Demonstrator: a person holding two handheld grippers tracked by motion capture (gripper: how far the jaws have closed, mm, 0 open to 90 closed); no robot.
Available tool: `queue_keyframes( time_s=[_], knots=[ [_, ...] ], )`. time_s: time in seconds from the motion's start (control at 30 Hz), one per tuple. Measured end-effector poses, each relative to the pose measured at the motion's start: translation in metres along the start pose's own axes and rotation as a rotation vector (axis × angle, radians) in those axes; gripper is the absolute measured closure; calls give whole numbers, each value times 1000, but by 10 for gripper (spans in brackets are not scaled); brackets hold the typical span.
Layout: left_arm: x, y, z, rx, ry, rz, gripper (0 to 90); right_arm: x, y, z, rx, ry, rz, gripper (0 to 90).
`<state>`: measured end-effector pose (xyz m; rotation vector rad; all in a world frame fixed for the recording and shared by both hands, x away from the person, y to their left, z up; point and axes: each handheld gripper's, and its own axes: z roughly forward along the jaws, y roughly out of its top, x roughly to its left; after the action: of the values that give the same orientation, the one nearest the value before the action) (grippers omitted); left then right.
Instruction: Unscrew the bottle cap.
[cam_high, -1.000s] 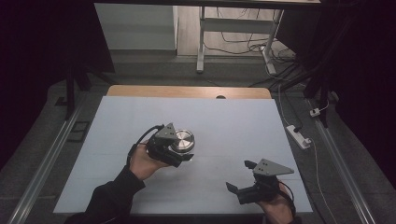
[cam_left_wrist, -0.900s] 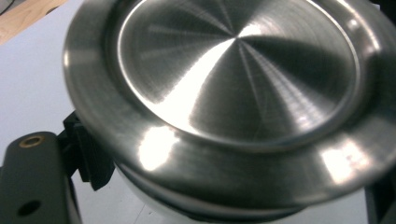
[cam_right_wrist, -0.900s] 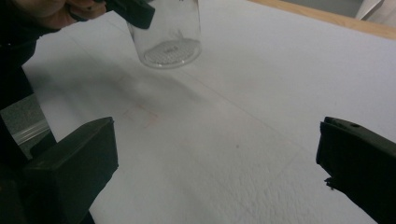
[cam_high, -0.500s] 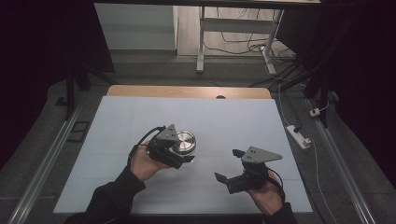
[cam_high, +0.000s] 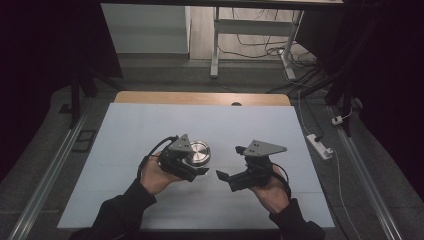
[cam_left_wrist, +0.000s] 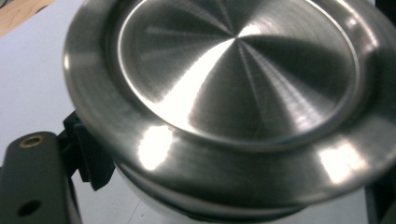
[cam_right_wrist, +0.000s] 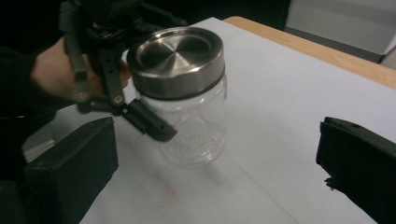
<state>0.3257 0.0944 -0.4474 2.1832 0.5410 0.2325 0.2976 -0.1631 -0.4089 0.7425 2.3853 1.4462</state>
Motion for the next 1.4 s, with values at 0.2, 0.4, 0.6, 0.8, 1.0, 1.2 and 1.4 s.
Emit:
queue_keyframes(
  time_s=[0.2, 0.4, 0.6, 0.8, 1.0, 1.2, 1.4],
  knots=[
    [-1, 0, 1, 6, -2, 4, 149, 6, 15, 12, 8, -16, -30, 0],
    [-2, 0, 3, 13, -1, 5, 149, 8, 26, 25, 11, -22, -31, 0],
    [-3, 1, 5, 19, -1, 3, 149, 12, 31, 40, 26, -14, -37, 0],
    [-5, 2, 7, 26, -3, 4, 149, 16, 34, 52, 39, -13, -56, 19],
    [-6, 3, 8, 29, -11, 7, 149, 21, 34, 60, 41, 4, -87, 106],
    [-5, 3, 6, 29, -37, 18, 150, 23, 34, 60, 40, 38, -109, 193],
    [-5, 4, 3, 15, -114, 57, 150, 12, 36, 55, 34, 161, -118, 194]
  ],
)
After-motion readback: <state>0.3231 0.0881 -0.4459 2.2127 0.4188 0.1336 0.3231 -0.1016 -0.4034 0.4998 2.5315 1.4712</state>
